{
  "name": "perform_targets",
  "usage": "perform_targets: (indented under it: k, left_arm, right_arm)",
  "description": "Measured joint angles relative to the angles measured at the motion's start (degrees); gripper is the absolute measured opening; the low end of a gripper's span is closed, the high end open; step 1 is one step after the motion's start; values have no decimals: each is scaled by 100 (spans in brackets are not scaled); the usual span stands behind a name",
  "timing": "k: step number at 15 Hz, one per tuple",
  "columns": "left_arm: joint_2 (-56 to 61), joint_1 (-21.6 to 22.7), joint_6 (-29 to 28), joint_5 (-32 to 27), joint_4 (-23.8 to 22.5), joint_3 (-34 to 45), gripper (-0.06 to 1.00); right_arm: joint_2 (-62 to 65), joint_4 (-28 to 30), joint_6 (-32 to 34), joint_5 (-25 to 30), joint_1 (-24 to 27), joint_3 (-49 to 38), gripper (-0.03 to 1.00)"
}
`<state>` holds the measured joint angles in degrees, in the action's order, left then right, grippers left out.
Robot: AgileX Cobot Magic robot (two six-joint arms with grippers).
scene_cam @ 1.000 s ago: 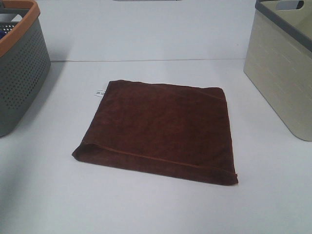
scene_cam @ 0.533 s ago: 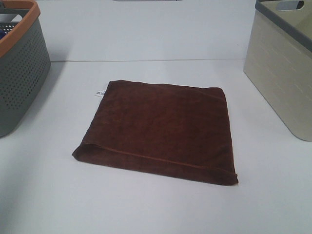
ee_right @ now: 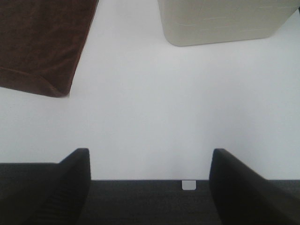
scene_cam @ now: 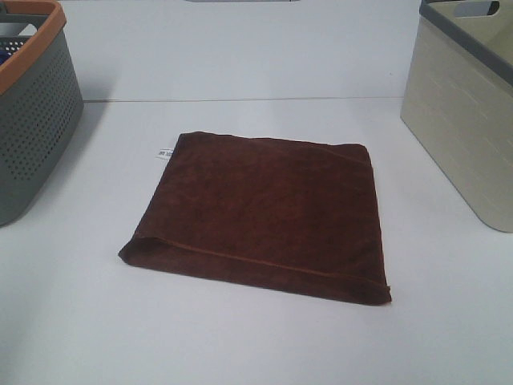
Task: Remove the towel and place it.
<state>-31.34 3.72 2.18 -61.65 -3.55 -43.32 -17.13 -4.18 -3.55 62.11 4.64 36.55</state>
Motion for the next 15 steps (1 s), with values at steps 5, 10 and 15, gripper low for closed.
perform_targets:
  k: [5,10,15]
  left_arm:
    - [917,0,-149,-178,0,441,74]
    - [2263,0,-304,212,11,1117,74]
    - [3157,0,149,178,355,1421,74]
  right_arm:
    - [1547,92,-46,6,0,-269,63]
    - [1736,97,-52,11,0,-550,63]
    - [1742,103,-57,-74,0,-751,63]
